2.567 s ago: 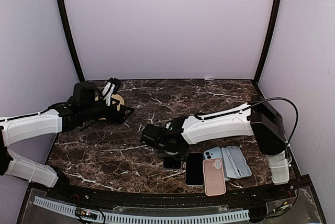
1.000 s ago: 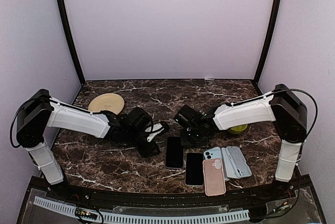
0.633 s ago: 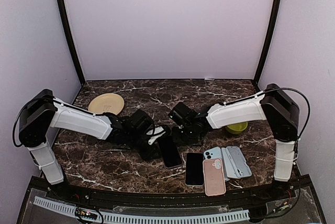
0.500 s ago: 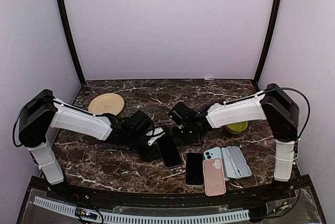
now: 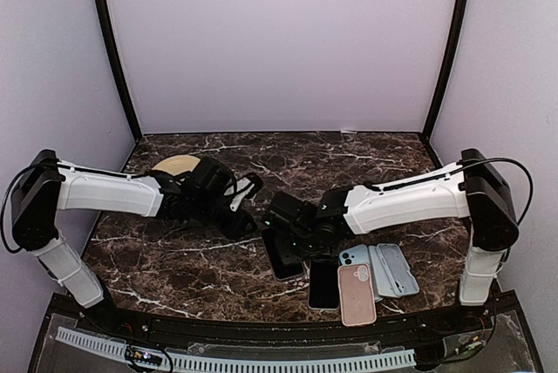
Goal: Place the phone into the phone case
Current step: Adjust the phone with the phone case.
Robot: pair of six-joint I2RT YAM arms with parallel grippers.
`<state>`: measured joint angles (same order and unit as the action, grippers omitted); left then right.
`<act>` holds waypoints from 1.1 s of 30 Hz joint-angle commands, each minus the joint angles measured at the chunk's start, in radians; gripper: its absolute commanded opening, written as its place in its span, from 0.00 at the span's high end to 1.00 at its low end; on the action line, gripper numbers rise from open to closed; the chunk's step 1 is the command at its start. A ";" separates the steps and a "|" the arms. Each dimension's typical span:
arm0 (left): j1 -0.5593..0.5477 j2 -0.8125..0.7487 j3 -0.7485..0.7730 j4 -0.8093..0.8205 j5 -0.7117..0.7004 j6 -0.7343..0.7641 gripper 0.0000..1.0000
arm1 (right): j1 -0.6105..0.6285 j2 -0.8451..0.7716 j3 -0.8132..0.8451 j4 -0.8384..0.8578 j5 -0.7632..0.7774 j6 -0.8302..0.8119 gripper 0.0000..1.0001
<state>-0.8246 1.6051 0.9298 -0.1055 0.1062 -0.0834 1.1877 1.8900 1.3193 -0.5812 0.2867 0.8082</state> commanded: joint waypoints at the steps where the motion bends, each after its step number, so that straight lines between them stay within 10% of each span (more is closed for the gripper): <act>1: 0.061 0.061 0.095 0.009 -0.072 -0.020 0.64 | 0.044 -0.060 -0.021 -0.028 0.007 0.025 0.74; 11: 0.056 0.283 0.277 -0.050 -0.056 0.029 0.70 | 0.128 -0.085 -0.144 0.028 -0.098 0.112 0.95; 33: -0.092 0.331 0.241 -0.112 -0.121 0.076 0.71 | 0.113 0.033 -0.124 0.141 -0.048 0.116 1.00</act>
<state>-0.8822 1.9491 1.2060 -0.1646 -0.0509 -0.0193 1.3151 1.8828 1.1667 -0.4812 0.1703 0.9234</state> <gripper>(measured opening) 0.291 0.004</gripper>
